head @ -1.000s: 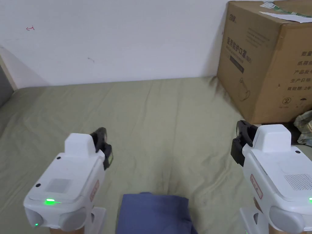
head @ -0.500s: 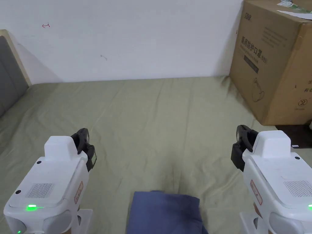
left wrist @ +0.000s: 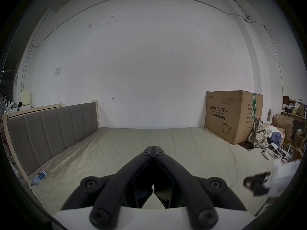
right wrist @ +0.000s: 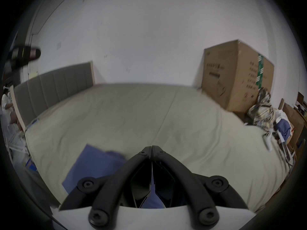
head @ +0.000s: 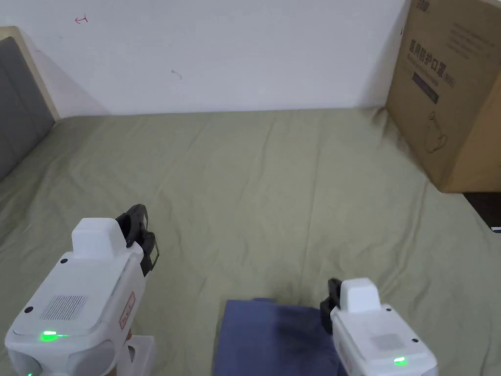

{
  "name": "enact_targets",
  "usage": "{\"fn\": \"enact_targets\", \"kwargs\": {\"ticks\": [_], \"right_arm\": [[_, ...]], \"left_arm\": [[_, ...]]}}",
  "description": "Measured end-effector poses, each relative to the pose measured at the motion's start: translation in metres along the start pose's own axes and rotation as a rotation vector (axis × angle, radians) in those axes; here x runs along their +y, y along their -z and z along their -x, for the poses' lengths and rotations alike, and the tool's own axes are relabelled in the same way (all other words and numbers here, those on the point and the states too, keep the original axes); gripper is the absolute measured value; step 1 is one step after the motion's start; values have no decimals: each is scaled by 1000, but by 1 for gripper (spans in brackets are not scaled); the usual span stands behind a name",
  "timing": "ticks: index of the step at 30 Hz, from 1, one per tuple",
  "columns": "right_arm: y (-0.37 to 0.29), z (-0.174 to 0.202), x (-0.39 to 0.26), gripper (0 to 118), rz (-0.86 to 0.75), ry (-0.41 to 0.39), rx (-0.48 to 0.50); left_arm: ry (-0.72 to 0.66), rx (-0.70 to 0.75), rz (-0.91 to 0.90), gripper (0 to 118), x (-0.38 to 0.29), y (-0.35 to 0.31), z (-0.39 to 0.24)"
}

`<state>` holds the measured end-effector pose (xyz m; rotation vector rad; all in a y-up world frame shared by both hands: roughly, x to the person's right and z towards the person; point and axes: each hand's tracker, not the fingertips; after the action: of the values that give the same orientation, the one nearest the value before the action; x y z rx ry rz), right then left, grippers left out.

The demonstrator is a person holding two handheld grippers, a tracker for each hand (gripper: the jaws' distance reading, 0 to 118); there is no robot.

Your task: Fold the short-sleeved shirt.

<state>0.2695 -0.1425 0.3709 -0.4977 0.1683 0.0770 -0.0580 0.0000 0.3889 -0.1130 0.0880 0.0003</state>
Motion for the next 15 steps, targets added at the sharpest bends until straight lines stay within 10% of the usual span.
{"fn": "enact_targets", "kwargs": {"ticks": [11,15], "right_arm": [[60,45,-75,0,199,-139,18],[59,33,-76,0,198,-62,56]], "left_arm": [[-76,-51,147,0,-23,15,7],[-225,-138,358,5,-51,34,7]]}}
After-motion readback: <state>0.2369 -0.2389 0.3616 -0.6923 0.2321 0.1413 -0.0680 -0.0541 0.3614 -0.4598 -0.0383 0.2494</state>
